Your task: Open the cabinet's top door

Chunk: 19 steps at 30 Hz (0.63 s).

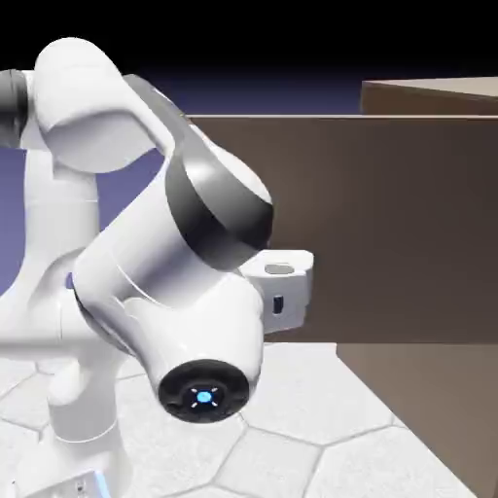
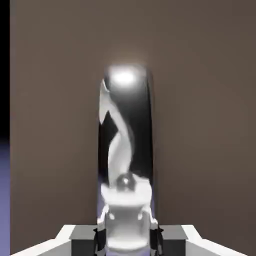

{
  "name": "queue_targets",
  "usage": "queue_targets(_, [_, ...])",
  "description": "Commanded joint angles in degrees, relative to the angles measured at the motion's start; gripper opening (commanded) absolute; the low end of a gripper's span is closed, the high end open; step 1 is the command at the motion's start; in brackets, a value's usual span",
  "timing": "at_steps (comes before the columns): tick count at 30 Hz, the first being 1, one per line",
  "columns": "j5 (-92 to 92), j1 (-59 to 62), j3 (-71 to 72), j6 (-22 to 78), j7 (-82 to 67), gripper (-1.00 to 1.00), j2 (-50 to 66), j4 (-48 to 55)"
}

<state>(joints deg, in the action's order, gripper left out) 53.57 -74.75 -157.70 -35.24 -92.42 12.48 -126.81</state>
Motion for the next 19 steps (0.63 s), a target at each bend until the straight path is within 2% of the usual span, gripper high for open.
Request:
queue_targets(1, [-1.1, -0.1, 0.2, 0.2, -0.2, -1.00, -2.1, 2.1])
queue_targets(19, [-12.4, -5.3, 3.7, 9.2, 5.5, -1.00, -34.4, 39.4])
